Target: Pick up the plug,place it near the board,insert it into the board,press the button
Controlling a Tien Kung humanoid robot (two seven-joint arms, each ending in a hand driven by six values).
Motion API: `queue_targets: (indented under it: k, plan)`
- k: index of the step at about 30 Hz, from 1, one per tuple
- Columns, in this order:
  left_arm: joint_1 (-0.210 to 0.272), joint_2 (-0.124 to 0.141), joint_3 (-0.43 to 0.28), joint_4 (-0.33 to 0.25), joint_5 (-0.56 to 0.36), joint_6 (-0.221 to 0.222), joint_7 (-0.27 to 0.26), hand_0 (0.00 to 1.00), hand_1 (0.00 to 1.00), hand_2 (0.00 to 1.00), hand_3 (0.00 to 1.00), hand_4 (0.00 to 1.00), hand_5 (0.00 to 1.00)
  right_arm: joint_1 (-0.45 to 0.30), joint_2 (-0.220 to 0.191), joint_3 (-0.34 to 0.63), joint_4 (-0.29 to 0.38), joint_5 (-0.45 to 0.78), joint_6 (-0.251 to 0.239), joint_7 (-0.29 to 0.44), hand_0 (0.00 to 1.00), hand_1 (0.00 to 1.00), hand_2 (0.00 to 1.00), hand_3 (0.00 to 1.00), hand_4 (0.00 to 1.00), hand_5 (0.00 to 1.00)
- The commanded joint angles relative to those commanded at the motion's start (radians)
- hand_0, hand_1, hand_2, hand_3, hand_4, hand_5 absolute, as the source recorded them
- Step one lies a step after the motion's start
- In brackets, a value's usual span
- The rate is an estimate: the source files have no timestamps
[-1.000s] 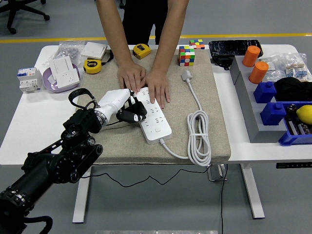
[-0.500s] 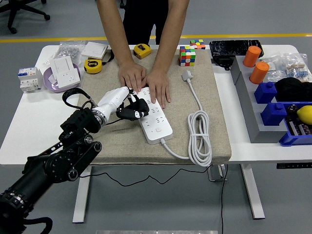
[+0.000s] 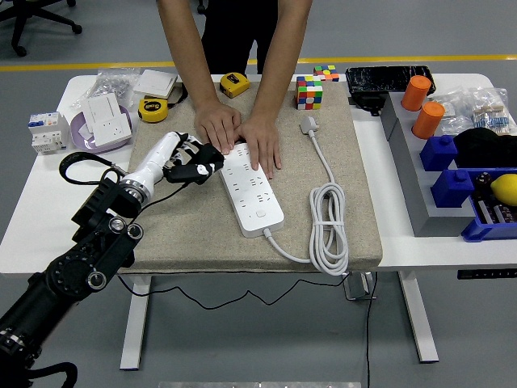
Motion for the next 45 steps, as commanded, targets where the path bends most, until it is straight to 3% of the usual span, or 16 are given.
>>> queue_targets:
  k: [2,7,8,13,14,19,20,25,26,31,32,37,38,43,44,45]
  plan:
    - [0.008,0.02,-0.014,0.001,0.056,0.003,0.004,0.345,0.287,0.321,0.44,0.671,0.219,-0.003,0.0,0.005,0.0,-0.004,0.0,-0.001,0.92,0.84,0.788,0.817,0.998,0.833]
    - [0.022,0.05,0.002,-0.003,0.155,-0.014,0.01,0.345,0.287,0.321,0.44,0.671,0.219,-0.001,0.0,0.005,0.0,-0.001,0.0,0.0,0.92,0.84,0.788,0.817,0.998,0.833]
    - [0.024,0.051,0.01,-0.003,0.163,-0.019,0.01,0.397,0.441,0.436,0.517,0.723,0.19,0.001,0.0,0.002,0.0,0.002,0.0,0.001,0.92,0.84,0.788,0.817,0.998,0.834]
    - [0.032,0.046,0.034,0.006,0.177,-0.037,0.01,0.397,0.441,0.436,0.517,0.723,0.19,0.007,0.0,-0.008,0.0,0.014,-0.001,0.005,0.92,0.84,0.788,0.817,0.998,0.834]
    - [0.034,0.045,0.037,0.007,0.177,-0.04,0.011,0.53,0.619,0.563,0.555,0.9,0.205,0.007,0.0,-0.008,0.0,0.013,-0.001,0.005,0.92,0.84,0.787,0.817,0.998,0.834]
    - [0.038,0.044,0.036,0.008,0.176,-0.068,0.018,0.53,0.619,0.563,0.555,0.9,0.205,0.003,0.001,0.01,0.0,-0.003,-0.001,0.0,0.92,0.84,0.787,0.817,0.998,0.834]
    - [0.038,0.045,0.035,0.008,0.176,-0.072,0.019,0.717,0.776,0.683,0.607,0.987,0.247,0.002,0.001,0.012,0.0,-0.005,-0.001,0.0,0.92,0.84,0.787,0.817,0.998,0.834]
    - [0.043,0.049,0.02,-0.001,0.191,-0.103,0.031,0.717,0.776,0.683,0.607,0.987,0.247,0.001,0.001,0.014,0.0,-0.006,0.0,0.0,0.92,0.84,0.787,0.817,0.998,0.834]
    - [0.044,0.05,0.019,-0.004,0.192,-0.107,0.033,0.934,0.998,0.884,0.826,0.998,0.404,0.001,0.001,0.013,0.0,-0.005,0.0,0.0,0.92,0.841,0.787,0.817,0.998,0.835]
    - [0.055,0.052,-0.005,-0.046,0.181,-0.139,0.042,0.934,0.998,0.884,0.826,0.998,0.404,0.003,0.002,0.008,0.0,0.0,0.0,0.001,0.92,0.841,0.787,0.817,0.998,0.835]
    - [0.058,0.052,-0.013,-0.058,0.174,-0.142,0.041,0.998,0.998,0.998,0.926,0.998,0.595,0.004,0.002,0.009,0.0,0.0,0.0,0.001,0.92,0.841,0.787,0.816,0.998,0.835]
    - [0.09,0.039,-0.069,-0.142,0.077,-0.113,0.019,0.998,0.998,0.998,0.926,0.998,0.595,0.007,0.003,0.009,0.0,0.002,-0.001,0.002,0.92,0.841,0.787,0.816,0.998,0.835]
    - [0.108,0.029,-0.09,-0.173,0.027,-0.084,-0.001,0.998,0.998,0.998,0.946,0.998,0.949,0.006,0.003,0.01,0.0,0.001,0.0,0.002,0.92,0.84,0.787,0.816,0.998,0.835]
    - [0.192,-0.017,-0.162,-0.311,-0.174,0.001,-0.069,0.998,0.998,0.998,0.946,0.998,0.949,0.002,0.008,0.018,0.0,-0.011,0.0,0.0,0.92,0.84,0.787,0.816,0.998,0.835]
    - [0.212,-0.024,-0.173,-0.342,-0.219,0.008,-0.081,0.868,0.952,0.903,0.878,0.998,0.998,0.002,0.009,0.02,0.0,-0.014,0.0,-0.001,0.92,0.84,0.787,0.815,0.998,0.835]
    - [0.231,-0.031,-0.183,-0.368,-0.265,0.011,-0.089,0.868,0.952,0.903,0.878,0.998,0.998,0.001,0.009,0.021,0.0,-0.017,0.001,-0.001,0.92,0.84,0.787,0.815,0.998,0.835]
